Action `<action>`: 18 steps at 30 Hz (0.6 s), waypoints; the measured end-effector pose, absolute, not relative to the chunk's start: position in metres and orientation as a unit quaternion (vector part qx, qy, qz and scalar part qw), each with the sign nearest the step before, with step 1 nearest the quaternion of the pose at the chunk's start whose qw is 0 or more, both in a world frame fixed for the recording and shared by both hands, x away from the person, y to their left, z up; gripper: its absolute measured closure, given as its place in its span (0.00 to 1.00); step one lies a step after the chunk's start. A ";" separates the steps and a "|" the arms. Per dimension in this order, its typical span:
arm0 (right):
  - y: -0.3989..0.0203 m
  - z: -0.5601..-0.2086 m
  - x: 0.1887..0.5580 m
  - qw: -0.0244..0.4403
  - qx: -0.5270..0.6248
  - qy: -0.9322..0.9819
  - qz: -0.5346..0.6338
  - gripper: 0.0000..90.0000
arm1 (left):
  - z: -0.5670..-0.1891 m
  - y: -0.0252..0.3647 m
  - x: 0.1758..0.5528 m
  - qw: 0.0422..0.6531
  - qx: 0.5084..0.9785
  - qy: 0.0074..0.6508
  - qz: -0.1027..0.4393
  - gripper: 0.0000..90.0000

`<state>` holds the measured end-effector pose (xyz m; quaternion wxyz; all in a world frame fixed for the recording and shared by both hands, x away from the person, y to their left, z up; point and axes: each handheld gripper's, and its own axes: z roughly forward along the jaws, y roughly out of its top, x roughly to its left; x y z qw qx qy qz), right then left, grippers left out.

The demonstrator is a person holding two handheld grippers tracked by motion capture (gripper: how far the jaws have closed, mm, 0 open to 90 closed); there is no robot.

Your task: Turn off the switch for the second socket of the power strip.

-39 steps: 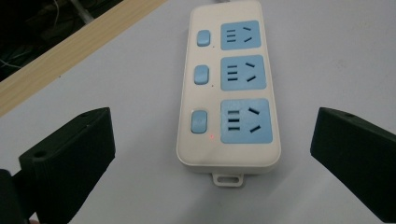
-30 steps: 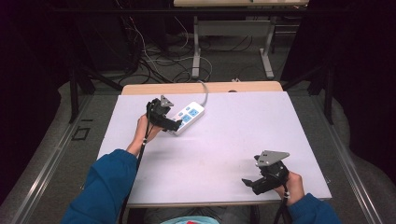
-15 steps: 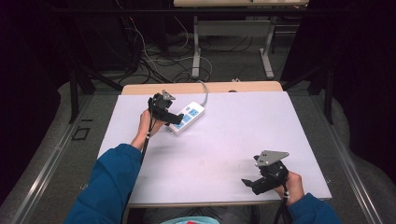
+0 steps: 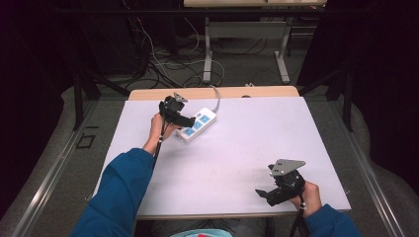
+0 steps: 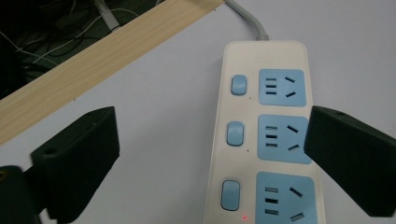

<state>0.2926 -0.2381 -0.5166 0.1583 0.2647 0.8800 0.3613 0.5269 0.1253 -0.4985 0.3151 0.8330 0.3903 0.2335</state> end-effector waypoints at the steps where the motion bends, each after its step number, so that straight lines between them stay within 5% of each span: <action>1: -0.238 -0.517 0.292 0.158 0.266 0.879 0.361 0.08 | -0.498 0.125 0.528 0.313 0.830 0.396 0.237 0.10; 18: -0.238 -0.517 0.293 0.159 0.263 0.880 0.361 0.08 | -0.507 0.120 0.533 0.332 0.818 0.413 0.222 0.85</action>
